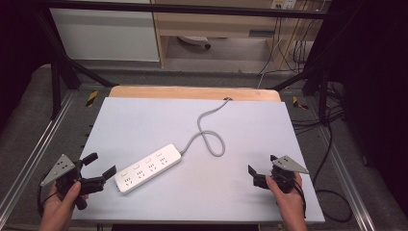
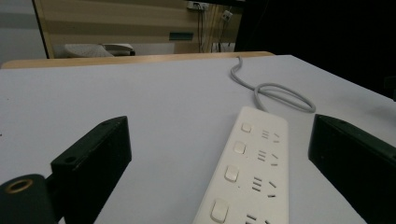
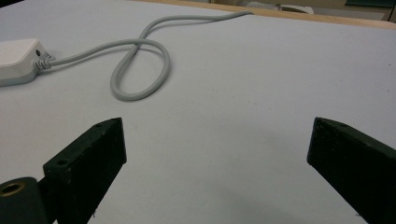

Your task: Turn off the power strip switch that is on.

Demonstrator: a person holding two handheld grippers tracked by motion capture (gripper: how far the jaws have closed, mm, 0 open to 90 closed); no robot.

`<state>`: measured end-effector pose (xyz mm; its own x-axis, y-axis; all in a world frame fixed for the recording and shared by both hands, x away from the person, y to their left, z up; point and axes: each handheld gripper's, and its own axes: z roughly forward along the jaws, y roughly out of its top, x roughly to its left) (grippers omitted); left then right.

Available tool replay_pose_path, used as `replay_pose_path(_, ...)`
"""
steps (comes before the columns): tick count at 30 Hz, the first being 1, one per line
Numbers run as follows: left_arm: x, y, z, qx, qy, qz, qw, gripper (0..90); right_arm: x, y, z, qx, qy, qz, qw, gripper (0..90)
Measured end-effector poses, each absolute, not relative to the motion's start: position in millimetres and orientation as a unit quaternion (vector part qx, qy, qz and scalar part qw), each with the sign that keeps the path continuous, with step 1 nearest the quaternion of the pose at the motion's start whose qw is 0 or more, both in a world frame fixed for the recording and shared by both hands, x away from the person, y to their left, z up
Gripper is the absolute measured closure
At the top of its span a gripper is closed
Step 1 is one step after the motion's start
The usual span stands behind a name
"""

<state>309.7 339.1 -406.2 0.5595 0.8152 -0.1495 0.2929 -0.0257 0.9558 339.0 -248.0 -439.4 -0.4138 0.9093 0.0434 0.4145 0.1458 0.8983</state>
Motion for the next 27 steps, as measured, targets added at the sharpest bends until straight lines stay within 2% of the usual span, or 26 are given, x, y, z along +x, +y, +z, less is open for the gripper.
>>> replay_pose_path(27, 304, 336, -389, 0.672, 0.402, 0.229, 0.578, 5.4, 338, -240, -438, 0.456, 0.714, 0.452, 0.279, 3.6)
